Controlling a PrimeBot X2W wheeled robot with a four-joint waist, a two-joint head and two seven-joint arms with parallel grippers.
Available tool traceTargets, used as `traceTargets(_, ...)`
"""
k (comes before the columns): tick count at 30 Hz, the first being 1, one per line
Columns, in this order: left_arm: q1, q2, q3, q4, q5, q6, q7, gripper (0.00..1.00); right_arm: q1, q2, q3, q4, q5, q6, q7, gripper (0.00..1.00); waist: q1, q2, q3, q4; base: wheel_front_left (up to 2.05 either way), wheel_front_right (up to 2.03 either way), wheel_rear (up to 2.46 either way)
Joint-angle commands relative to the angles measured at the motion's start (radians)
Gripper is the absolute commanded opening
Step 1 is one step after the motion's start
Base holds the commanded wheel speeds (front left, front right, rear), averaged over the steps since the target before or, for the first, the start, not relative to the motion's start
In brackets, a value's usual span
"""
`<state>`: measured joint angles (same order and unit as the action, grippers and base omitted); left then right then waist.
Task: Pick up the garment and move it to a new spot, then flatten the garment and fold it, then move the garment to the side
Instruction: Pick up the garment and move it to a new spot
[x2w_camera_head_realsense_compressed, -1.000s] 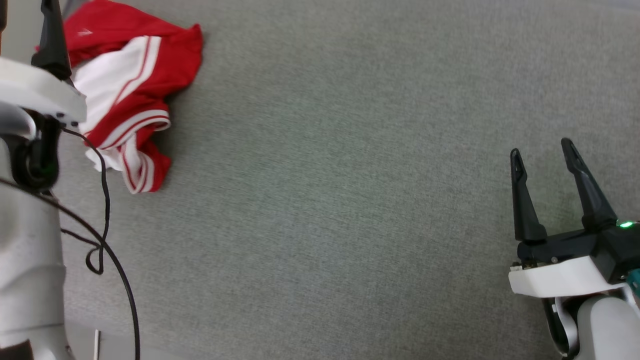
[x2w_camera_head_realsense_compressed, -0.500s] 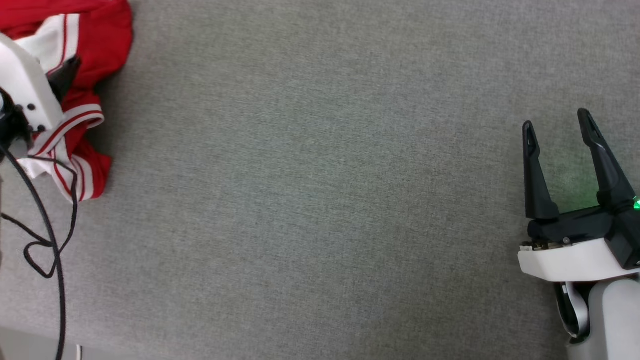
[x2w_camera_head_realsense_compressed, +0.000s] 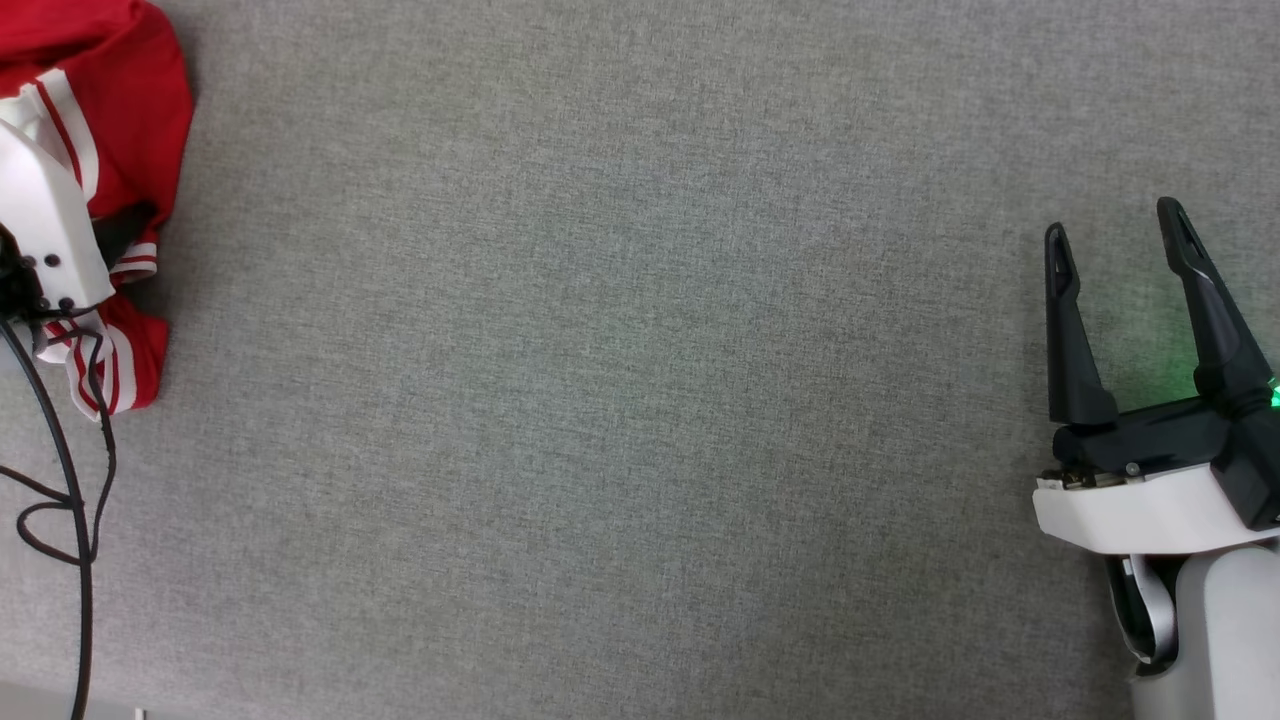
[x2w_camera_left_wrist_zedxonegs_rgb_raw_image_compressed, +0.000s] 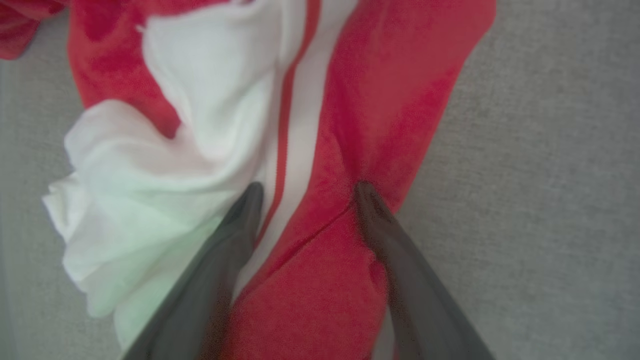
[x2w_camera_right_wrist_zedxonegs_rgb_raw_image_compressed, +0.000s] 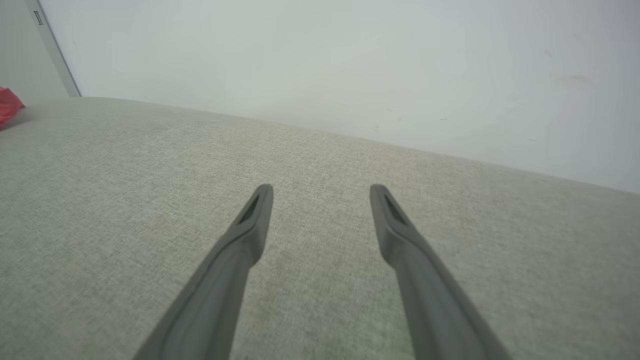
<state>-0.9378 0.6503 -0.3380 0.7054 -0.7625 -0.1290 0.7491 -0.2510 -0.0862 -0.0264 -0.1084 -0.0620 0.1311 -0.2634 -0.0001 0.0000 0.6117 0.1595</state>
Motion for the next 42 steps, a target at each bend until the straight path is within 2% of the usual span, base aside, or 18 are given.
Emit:
traceTargets(1,0.079,-0.047,-0.056,0.05,0.0,0.0,0.014,0.0,-0.014,0.004,0.0,0.002,0.001,-0.001,-0.002,1.0,0.0001,0.0,-0.006,-0.001,0.0,0.0,0.0)
traceTargets(5,0.036,-0.019,-0.072,0.04,-0.036,-0.002,-0.059,0.0,-0.005,0.008,-0.002,0.013,0.01,-0.001,-0.002,1.0,0.0001,0.0,-0.043,0.001,0.0,0.0,0.0)
traceTargets(10,-0.025,0.052,-0.103,-0.013,-0.058,0.0,-0.153,0.0,0.015,0.019,0.003,0.034,0.025,-0.001,-0.002,1.0,0.0001,0.0,-0.11,0.003,0.0,0.0,0.0)
traceTargets(15,-0.058,0.098,-0.193,-0.1,-0.056,0.0,-0.219,0.0,0.034,0.029,0.002,0.051,0.038,-0.001,-0.002,1.0,0.0001,0.0,-0.176,0.001,0.0,0.0,0.0)
traceTargets(22,-0.102,0.108,-0.316,-0.266,-0.031,0.0,-0.257,0.0,0.061,0.036,-0.01,0.066,0.05,-0.001,-0.002,1.0,0.0001,0.0,-0.247,-0.008,0.0,0.0,0.0)
traceTargets(27,-0.137,0.077,-0.381,-0.361,-0.003,0.0,-0.268,0.0,0.066,0.037,-0.005,0.072,0.082,-0.001,-0.002,1.0,0.0001,0.0,-0.276,-0.044,0.0,0.0,0.0)
traceTargets(34,-0.175,-0.007,-0.487,-0.423,0.043,0.0,-0.273,0.0,0.067,0.037,-0.006,0.078,0.117,-0.001,-0.002,1.0,0.0001,0.0,-0.292,-0.132,0.0,0.0,0.0)
traceTargets(36,-0.179,-0.051,-0.545,-0.433,0.059,0.0,-0.29,0.0,0.069,0.037,-0.005,0.083,0.132,-0.001,-0.002,1.0,0.0001,0.0,-0.295,-0.178,0.0,0.0,0.0)
traceTargets(42,-0.2,-0.16,-0.682,-0.432,0.062,0.0,-0.328,0.0,0.077,0.037,-0.013,0.088,0.152,-0.001,-0.002,1.0,0.0001,0.0,-0.29,-0.246,0.0,0.0,0.0)
